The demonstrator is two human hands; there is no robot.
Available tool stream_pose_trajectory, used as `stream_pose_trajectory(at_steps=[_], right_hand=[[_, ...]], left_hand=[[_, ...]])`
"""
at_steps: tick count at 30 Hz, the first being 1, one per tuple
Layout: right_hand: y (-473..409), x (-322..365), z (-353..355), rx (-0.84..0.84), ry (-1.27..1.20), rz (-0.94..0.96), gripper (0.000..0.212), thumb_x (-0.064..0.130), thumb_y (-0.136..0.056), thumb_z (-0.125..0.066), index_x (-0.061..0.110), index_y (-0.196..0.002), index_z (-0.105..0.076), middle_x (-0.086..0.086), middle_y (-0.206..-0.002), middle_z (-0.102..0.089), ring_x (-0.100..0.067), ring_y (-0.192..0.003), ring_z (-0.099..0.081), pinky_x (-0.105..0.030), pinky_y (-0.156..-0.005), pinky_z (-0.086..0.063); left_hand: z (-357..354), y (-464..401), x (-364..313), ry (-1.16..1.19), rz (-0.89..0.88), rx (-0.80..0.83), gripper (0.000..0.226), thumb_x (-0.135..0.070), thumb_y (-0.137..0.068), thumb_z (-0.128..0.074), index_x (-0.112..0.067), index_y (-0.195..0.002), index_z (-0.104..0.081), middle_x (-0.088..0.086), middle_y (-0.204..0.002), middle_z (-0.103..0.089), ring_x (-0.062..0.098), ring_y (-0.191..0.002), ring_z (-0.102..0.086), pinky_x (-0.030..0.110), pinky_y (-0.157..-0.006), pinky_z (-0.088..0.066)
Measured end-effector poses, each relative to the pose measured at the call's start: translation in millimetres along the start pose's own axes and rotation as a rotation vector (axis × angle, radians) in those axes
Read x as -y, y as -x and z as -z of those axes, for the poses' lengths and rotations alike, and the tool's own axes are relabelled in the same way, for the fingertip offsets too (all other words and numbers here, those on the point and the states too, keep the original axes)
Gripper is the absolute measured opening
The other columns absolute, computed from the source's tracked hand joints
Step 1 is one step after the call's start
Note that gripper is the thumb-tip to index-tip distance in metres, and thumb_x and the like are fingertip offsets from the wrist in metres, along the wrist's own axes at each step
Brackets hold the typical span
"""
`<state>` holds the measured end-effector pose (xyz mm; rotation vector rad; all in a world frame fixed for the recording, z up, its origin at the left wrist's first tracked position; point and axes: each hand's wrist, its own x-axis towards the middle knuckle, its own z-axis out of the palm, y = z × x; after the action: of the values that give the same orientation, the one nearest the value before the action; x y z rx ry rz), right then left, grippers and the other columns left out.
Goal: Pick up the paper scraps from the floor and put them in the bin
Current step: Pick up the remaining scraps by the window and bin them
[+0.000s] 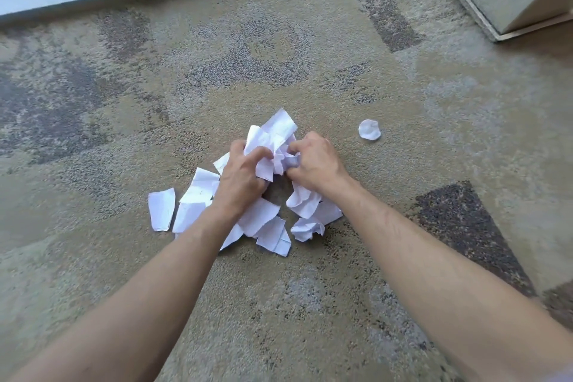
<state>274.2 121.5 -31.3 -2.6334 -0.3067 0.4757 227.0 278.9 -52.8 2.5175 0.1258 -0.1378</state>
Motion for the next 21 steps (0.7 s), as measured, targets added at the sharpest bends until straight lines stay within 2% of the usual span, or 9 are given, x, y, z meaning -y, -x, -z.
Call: stream_pose_trajectory(at_steps=[2, 4, 6, 8, 11, 13, 14, 17, 21], right_hand=[[3, -5, 3, -0.033, -0.114, -0.038, 0.015, 0.022, -0.078, -0.07, 0.015, -0.092, -0.071, -0.009, -0.098, -0.062, -0.026, -0.092, -0.058, -0.026, -0.067, -0.036], [9, -12, 6, -0.063, -0.265, -0.103, 0.008, 0.017, -0.074, -0.071, 0.01, -0.079, -0.07, -0.006, -0.084, -0.069, -0.023, -0.078, -0.061, -0.03, -0.058, -0.041], [18, -20, 10, -0.074, -0.405, -0.152, 0.007, 0.014, -0.071, -0.072, 0.009, -0.076, -0.069, -0.007, -0.078, -0.07, -0.018, -0.068, -0.06, -0.028, -0.054, -0.043], [27, -31, 13, -0.083, -0.567, -0.197, 0.01, 0.015, -0.067, -0.074, 0.012, -0.076, -0.07, -0.005, -0.076, -0.072, -0.015, -0.064, -0.062, -0.03, -0.057, -0.049], [41, -48, 19, -0.126, -0.82, -0.248, 0.022, 0.023, -0.059, -0.078, 0.012, -0.077, -0.069, -0.011, -0.079, -0.072, -0.014, -0.065, -0.061, -0.041, -0.066, -0.055], [54, -59, 27, -0.177, -0.969, -0.289, 0.028, 0.023, -0.059, -0.083, 0.01, -0.079, -0.068, -0.018, -0.085, -0.072, -0.019, -0.069, -0.063, -0.047, -0.071, -0.057], [62, -64, 34, -0.207, -1.065, -0.307, 0.025, 0.017, -0.061, -0.085, 0.009, -0.079, -0.07, -0.019, -0.085, -0.073, -0.02, -0.071, -0.065, -0.049, -0.073, -0.059], [88, -79, 57, -0.284, -1.328, -0.325, 0.02, -0.001, -0.071, -0.081, 0.01, -0.083, -0.07, -0.008, -0.078, -0.073, -0.017, -0.064, -0.067, -0.032, -0.062, -0.057], [131, -96, 89, -0.372, -1.521, -0.3, 0.017, -0.004, -0.074, -0.077, 0.007, -0.084, -0.069, -0.006, -0.075, -0.071, -0.019, -0.059, -0.066, -0.029, -0.054, -0.055]], left_hand=[[1, 2, -9, 0.069, 0.038, -0.017, 0.023, -0.004, -0.08, -0.063, -0.017, -0.097, -0.071, 0.006, -0.102, -0.046, 0.022, -0.088, -0.05, 0.022, -0.077, -0.035], [-2, 1, -11, 0.167, 0.112, -0.038, 0.02, -0.002, -0.077, -0.067, -0.017, -0.089, -0.071, 0.007, -0.097, -0.061, 0.022, -0.09, -0.058, 0.018, -0.076, -0.035], [-4, 1, -15, 0.339, 0.23, -0.017, 0.022, -0.004, -0.075, -0.072, -0.026, -0.079, -0.069, 0.001, -0.088, -0.069, 0.019, -0.084, -0.064, 0.022, -0.075, -0.043], [-4, 4, -24, 0.563, 0.319, 0.0, 0.02, -0.01, -0.072, -0.077, -0.027, -0.074, -0.067, 0.002, -0.079, -0.069, 0.021, -0.07, -0.065, 0.028, -0.068, -0.049], [-8, 7, -48, 0.762, 0.349, -0.02, 0.016, -0.006, -0.078, -0.078, -0.01, -0.09, -0.069, 0.006, -0.077, -0.066, 0.015, -0.056, -0.058, 0.02, -0.051, -0.046], [-12, 8, -66, 0.824, 0.344, -0.042, 0.022, -0.004, -0.08, -0.076, 0.001, -0.1, -0.068, 0.005, -0.079, -0.066, 0.007, -0.051, -0.054, 0.018, -0.05, -0.045], [-14, 8, -74, 0.863, 0.336, -0.036, 0.025, -0.004, -0.08, -0.076, 0.003, -0.102, -0.067, 0.005, -0.08, -0.066, 0.005, -0.05, -0.054, 0.019, -0.051, -0.045], [-19, 12, -104, 0.936, 0.312, 0.026, 0.026, -0.007, -0.082, -0.075, 0.001, -0.105, -0.066, 0.003, -0.073, -0.066, 0.006, -0.049, -0.053, 0.021, -0.047, -0.038], [-22, 22, -154, 1.039, 0.228, 0.111, 0.019, -0.004, -0.08, -0.075, -0.007, -0.097, -0.068, 0.004, -0.073, -0.066, 0.01, -0.053, -0.052, 0.024, -0.054, -0.041]])
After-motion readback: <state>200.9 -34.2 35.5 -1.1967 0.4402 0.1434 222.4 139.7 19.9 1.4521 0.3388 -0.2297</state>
